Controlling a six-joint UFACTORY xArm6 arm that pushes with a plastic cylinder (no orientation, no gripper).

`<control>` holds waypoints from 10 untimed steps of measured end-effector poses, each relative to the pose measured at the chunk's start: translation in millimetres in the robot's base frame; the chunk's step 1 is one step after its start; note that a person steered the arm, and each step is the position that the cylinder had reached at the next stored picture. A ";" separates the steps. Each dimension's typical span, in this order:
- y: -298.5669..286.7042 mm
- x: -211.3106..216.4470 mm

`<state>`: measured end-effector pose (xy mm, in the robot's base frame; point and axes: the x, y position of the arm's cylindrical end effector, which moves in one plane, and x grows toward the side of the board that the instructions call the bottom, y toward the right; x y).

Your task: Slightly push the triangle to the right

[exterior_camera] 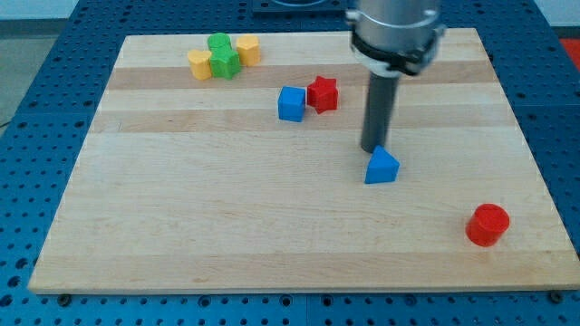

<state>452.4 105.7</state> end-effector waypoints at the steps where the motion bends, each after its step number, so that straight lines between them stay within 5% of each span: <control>1: 5.4 17.5; 2: -22.5 -4.8; 4: -75.5 46.3; 7: -13.9 58.2; 8: -93.3 44.6; 10: -178.5 -70.2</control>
<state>382.2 -72.9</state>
